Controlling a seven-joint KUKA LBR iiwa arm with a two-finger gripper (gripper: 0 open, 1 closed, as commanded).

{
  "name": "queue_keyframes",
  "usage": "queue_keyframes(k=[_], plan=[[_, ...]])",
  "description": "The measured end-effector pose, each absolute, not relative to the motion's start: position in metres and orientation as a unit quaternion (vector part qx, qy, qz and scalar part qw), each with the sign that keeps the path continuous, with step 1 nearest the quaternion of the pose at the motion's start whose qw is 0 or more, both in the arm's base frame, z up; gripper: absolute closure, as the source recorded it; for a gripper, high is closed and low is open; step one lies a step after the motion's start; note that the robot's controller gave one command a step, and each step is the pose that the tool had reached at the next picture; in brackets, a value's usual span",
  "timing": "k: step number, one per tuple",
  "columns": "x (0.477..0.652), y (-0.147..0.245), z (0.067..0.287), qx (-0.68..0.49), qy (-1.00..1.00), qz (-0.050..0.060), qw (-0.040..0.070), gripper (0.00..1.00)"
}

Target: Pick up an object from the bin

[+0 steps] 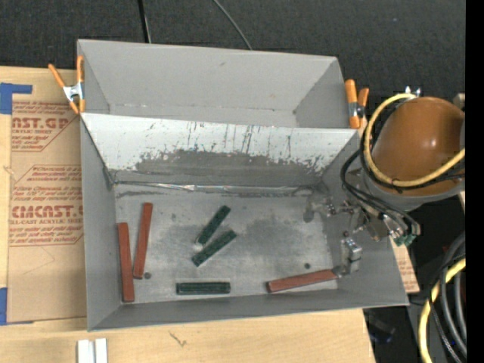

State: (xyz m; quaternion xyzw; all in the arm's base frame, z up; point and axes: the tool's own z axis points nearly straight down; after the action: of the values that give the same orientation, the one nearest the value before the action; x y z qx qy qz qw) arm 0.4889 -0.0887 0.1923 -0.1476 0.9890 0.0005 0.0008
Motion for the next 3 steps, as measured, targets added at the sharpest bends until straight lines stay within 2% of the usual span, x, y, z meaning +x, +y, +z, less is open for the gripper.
queue_keyframes(k=[1, 2, 3], plan=[[0.490, -0.088, 0.157, -0.173, 0.985, -0.001, 0.005, 0.00], [0.489, -0.119, 0.069, -0.140, 0.990, 0.000, -0.001, 1.00], [0.489, -0.118, 0.069, -0.140, 0.990, 0.001, 0.000, 1.00]])
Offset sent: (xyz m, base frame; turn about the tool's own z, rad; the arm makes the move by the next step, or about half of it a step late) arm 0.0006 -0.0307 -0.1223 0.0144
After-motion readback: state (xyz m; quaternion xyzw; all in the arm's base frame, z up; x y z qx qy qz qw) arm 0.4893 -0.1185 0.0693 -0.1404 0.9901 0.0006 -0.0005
